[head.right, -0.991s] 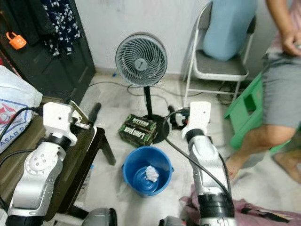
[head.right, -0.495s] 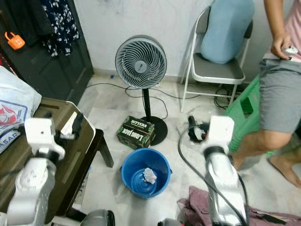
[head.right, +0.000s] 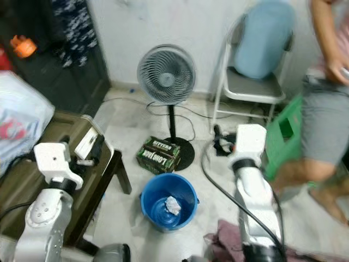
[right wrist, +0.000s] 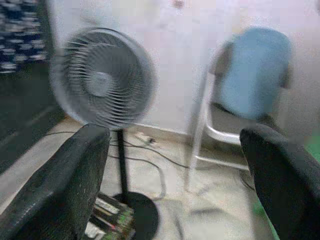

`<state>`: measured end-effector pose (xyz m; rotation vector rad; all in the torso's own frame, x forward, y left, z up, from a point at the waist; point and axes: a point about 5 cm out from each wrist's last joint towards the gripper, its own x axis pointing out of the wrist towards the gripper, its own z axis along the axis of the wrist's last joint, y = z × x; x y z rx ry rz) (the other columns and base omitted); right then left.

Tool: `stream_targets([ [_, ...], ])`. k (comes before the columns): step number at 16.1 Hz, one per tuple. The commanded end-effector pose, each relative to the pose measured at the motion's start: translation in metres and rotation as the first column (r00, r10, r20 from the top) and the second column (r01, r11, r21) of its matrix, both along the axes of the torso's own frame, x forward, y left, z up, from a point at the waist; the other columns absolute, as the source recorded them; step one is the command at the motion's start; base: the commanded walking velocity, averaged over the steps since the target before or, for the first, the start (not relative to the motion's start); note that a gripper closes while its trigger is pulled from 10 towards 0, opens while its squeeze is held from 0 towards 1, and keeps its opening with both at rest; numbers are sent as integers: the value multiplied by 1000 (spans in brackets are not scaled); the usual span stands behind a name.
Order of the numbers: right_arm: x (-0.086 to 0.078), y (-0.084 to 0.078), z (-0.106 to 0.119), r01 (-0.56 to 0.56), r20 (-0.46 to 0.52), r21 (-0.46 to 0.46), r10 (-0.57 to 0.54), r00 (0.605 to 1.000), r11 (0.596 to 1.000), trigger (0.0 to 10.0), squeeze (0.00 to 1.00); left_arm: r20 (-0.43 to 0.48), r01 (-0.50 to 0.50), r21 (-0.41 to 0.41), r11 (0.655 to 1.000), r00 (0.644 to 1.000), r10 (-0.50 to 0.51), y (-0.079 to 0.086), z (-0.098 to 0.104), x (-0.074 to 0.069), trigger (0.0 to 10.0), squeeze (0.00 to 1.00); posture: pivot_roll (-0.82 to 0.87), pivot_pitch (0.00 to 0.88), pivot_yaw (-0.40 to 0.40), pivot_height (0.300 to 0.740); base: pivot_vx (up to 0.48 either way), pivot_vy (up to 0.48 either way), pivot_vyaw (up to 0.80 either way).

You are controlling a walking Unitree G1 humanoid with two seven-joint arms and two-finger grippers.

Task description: Clean up the room

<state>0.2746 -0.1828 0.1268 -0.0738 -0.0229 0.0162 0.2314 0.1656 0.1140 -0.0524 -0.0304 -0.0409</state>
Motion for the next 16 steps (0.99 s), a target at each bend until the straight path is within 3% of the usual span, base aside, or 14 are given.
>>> stream_targets([
  [1,0,6,-2,-41,-13,-11,41,999,999,10000,0,-11,-4,2,1000,1000,4,1,0,-4,10000,0,-46,0,-36,740,0,0,800],
  [10,-10,6,-5,-58,-37,-24,57,998,998,10000,0,-14,-46,40,998,999,46,4,1,-12,10000,0,-53,0,-42,740,0,0,800],
  [16,-8,7,-3,-76,-43,-28,75,996,997,10000,0,-8,-64,73,995,998,64,7,3,-10,10000,0,-52,0,-51,740,0,0,800],
])
